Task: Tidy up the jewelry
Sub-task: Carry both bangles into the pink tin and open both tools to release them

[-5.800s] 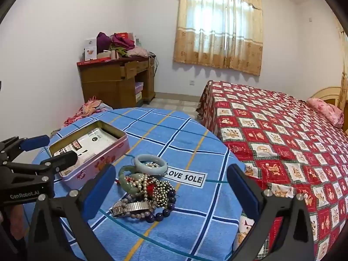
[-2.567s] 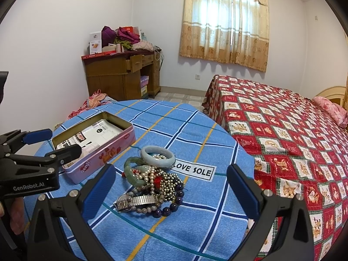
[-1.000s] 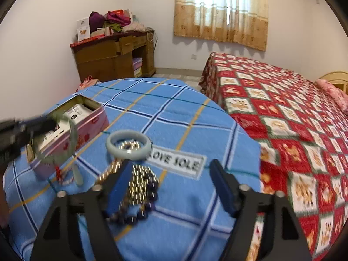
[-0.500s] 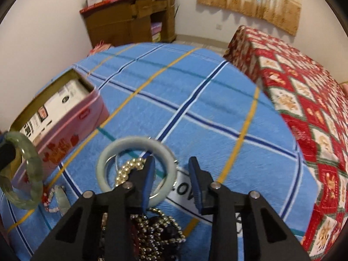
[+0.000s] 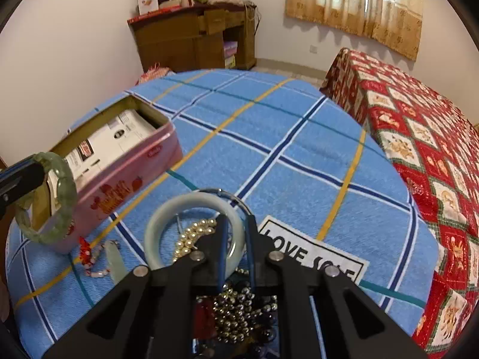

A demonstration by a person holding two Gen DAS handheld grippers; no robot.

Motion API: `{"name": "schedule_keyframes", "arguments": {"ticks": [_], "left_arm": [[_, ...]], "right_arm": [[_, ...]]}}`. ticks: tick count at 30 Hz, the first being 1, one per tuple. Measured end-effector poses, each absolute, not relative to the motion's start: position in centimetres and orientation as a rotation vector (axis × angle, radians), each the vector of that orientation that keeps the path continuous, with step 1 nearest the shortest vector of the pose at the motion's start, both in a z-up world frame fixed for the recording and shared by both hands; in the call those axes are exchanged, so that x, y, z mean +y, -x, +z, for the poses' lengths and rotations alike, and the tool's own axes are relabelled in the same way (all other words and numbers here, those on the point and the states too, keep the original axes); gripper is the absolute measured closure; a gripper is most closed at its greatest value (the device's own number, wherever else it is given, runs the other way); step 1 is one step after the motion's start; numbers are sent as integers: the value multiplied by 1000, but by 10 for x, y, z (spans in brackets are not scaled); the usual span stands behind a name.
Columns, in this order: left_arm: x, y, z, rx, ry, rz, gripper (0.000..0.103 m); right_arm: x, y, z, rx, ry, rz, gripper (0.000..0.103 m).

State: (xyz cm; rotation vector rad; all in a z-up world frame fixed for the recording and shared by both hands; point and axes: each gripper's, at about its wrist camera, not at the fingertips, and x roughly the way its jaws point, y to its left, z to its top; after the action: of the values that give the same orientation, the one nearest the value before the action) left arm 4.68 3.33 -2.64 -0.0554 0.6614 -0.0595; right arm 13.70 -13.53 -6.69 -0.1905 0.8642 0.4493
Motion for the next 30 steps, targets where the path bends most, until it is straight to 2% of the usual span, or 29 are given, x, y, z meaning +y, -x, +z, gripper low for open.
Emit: {"name": "schedule_keyframes", "arguments": {"ticks": [30], "left_arm": [[78, -60, -21, 649, 64, 38, 94]], "right_arm": [[-89, -136, -25, 765, 205, 526, 89]]}}
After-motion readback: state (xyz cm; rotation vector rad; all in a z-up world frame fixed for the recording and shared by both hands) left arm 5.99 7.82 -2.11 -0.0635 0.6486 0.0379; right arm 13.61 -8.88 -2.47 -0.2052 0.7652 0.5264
